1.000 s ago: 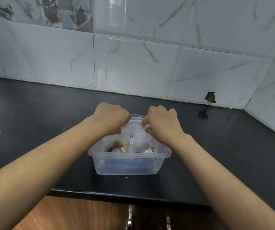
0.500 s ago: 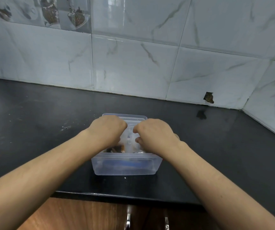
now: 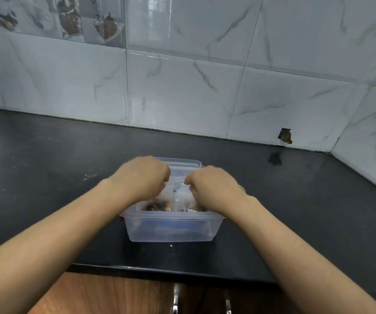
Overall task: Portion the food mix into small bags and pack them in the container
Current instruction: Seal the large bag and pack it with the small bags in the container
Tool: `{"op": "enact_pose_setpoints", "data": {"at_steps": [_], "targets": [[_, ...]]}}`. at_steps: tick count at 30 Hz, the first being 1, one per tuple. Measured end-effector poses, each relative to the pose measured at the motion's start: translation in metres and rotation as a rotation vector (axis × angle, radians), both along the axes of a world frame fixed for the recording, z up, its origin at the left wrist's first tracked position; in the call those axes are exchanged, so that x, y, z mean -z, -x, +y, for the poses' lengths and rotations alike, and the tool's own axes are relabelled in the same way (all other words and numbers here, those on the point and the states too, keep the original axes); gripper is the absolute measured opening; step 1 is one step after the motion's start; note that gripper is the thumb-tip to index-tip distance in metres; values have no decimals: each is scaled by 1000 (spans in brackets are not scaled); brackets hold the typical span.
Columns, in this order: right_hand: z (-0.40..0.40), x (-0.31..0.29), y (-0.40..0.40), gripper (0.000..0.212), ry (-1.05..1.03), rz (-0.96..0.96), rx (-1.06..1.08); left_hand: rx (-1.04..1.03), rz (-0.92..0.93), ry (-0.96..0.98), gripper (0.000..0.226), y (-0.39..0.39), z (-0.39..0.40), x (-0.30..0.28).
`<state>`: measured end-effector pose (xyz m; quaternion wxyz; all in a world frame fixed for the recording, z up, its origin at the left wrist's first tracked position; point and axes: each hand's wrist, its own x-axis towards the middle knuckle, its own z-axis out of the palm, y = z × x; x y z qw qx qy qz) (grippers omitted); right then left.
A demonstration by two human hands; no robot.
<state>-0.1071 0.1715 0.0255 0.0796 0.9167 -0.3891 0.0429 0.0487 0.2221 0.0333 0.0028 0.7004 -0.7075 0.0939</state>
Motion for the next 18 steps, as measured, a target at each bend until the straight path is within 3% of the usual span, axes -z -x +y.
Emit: {"op": "enact_pose_setpoints", "data": {"at_steps": [3, 6, 9, 13, 16, 18], "targets": [[-10, -15, 8, 33, 28, -370, 131, -21, 185, 245, 21, -18, 2, -20], [-33, -22, 15, 32, -147, -614, 314, -189, 365, 377, 18, -49, -11, -19], [-62, -8, 12, 24, -466, -732, 466, -373, 546, 290, 20, -79, -29, 4], [-82, 5, 4, 26, -802, -813, 607, -454, 722, 65, 26, -93, -47, 36], [-95, 9, 1, 24, -853, -840, 649, -482, 746, -10, 23, -96, -58, 49], [-103, 14, 1, 22, -797, -757, 680, -502, 746, -11, 20, -97, -63, 52]]}}
